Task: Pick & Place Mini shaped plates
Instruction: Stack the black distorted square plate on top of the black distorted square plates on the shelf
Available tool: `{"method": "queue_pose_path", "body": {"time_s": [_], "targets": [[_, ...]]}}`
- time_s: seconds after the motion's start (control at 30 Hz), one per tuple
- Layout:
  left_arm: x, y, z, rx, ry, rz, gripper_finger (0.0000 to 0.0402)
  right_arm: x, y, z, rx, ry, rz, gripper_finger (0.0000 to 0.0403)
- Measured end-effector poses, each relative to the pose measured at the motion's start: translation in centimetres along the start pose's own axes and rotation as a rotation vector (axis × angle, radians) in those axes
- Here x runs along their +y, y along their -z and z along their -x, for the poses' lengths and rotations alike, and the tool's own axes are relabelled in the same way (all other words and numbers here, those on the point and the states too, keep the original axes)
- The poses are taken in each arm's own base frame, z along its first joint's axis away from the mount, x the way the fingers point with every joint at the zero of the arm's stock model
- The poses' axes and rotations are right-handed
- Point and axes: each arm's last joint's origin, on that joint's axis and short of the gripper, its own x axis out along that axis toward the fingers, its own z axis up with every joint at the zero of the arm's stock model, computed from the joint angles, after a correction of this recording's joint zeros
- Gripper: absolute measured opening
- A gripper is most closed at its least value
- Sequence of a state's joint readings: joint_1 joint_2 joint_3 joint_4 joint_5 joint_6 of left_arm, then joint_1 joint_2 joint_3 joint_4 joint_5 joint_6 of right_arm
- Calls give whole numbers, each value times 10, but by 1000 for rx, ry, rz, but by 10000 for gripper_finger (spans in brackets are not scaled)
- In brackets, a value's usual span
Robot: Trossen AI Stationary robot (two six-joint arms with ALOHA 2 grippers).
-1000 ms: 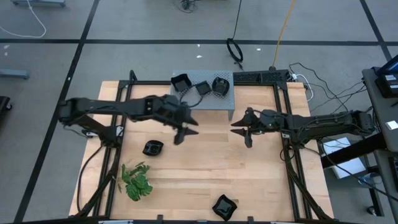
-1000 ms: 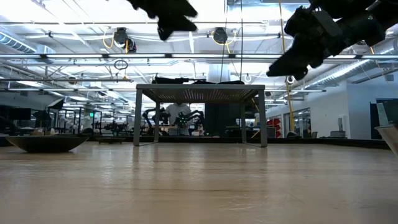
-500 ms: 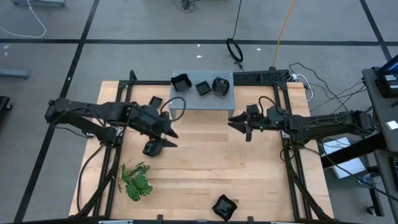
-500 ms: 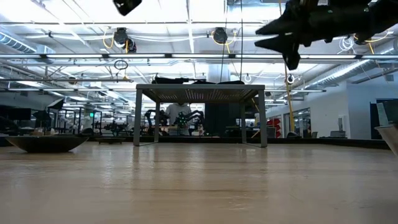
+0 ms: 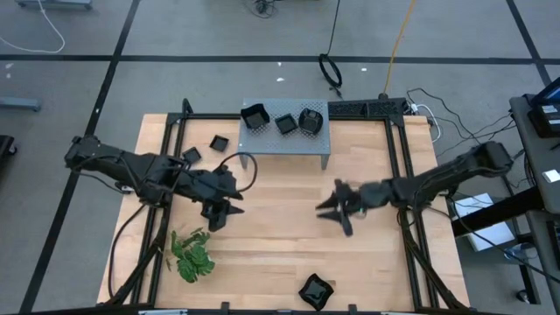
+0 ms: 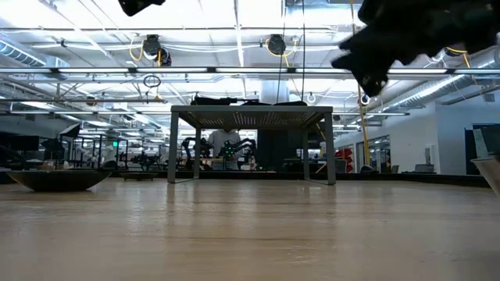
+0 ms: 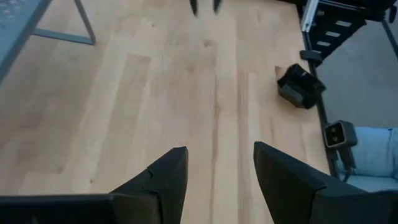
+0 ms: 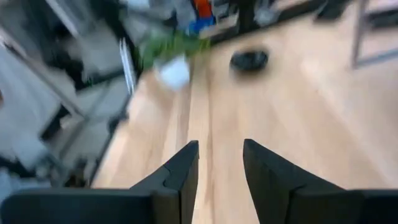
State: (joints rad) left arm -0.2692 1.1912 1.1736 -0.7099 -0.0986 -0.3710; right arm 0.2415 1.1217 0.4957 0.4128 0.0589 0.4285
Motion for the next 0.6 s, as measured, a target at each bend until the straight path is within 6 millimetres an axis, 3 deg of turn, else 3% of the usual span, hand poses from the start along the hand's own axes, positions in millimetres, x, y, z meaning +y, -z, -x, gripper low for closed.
{"method": "queue_pose_path", "body": {"time_s": [0.13, 0.3, 0.47, 0.6], "targets": [[-4, 1, 1, -8, -6, 18, 186, 25, 22, -15, 119, -57, 7, 116], [-8, 3, 1, -20, -29, 31, 186, 69, 29, -41, 204, -156, 50, 116], [-11, 3, 2, -38, -51, 32, 186, 104, 43, -68, 370, -200, 238, 116], [-12, 4, 2, -48, -65, 33, 186, 115, 57, -87, 444, -264, 383, 116]]}}
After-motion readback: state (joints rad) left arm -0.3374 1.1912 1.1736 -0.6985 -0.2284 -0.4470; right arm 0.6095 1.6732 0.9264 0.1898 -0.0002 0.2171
